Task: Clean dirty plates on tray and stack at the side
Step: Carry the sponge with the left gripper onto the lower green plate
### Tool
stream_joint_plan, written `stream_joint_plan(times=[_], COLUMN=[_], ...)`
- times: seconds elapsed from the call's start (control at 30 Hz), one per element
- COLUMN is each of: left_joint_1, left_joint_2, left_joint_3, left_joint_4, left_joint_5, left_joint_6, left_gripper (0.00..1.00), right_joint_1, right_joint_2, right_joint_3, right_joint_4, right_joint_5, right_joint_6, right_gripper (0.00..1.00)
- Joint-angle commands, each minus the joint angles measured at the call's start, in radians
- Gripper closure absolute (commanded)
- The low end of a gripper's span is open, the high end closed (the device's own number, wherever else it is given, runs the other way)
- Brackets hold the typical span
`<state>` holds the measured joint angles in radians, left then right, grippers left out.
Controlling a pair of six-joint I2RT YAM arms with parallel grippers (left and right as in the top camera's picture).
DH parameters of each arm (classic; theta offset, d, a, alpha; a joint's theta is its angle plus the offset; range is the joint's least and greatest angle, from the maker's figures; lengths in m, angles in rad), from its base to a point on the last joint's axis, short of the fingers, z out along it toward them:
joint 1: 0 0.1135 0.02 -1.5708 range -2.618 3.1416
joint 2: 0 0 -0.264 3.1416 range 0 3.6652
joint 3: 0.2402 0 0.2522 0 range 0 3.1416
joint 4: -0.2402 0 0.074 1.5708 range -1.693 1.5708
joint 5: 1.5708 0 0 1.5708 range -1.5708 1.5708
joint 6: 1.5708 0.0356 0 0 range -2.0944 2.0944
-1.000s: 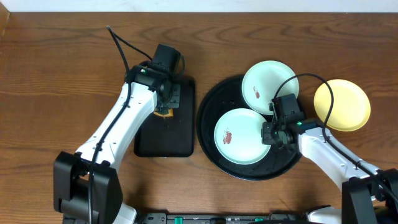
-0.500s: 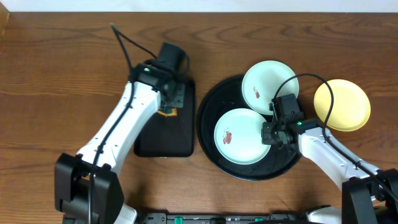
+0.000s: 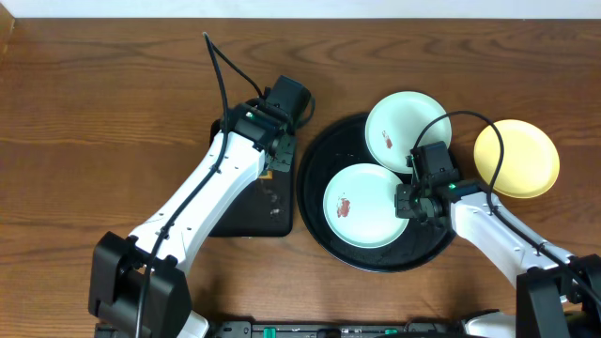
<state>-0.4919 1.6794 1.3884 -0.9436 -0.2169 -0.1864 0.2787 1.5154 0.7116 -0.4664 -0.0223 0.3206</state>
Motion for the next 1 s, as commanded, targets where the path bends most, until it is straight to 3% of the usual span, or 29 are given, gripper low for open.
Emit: stream_joint_plan(times=[0.0, 0.37, 0.43, 0.57, 0.63, 0.97], left_joint_1=[0.003, 0.004, 0.004, 0.002, -0.011, -0.164], left_joint_2=[0.0, 0.057, 0.056, 0.056, 0.06, 0.132], left_joint_3=[0.016, -0.007, 0.023, 0.056, 0.053, 0.001], left_joint_4=[-0.005, 0.014, 0.001, 0.037, 0.068, 0.184], left_joint_5=[-0.027, -0.016, 0.078, 0.475, 0.594, 0.564], left_joint_6=[-0.014, -0.001, -0.001, 0.006, 0.014, 0.001], left_gripper=[0.92, 0.92, 0.93, 0.92, 0.93, 0.92], right_joint_1=[-0.002, -0.002, -0.002, -0.002, -0.002, -0.002], right_joint_2=[0.005, 0.005, 0.005, 0.005, 0.005, 0.005], right_joint_3=[-0.005, -0.005, -0.005, -0.005, -0.005, -0.005], right_joint_4=[0.003, 0.003, 0.003, 0.003, 0.003, 0.003], right_joint_5=[0.025, 0.017, 0.017, 0.018, 0.018, 0.018], right_joint_6=[-0.008, -0.008, -0.008, -0.008, -0.008, -0.008], right_gripper=[0.98, 0.97, 0.97, 0.97, 0.97, 0.97])
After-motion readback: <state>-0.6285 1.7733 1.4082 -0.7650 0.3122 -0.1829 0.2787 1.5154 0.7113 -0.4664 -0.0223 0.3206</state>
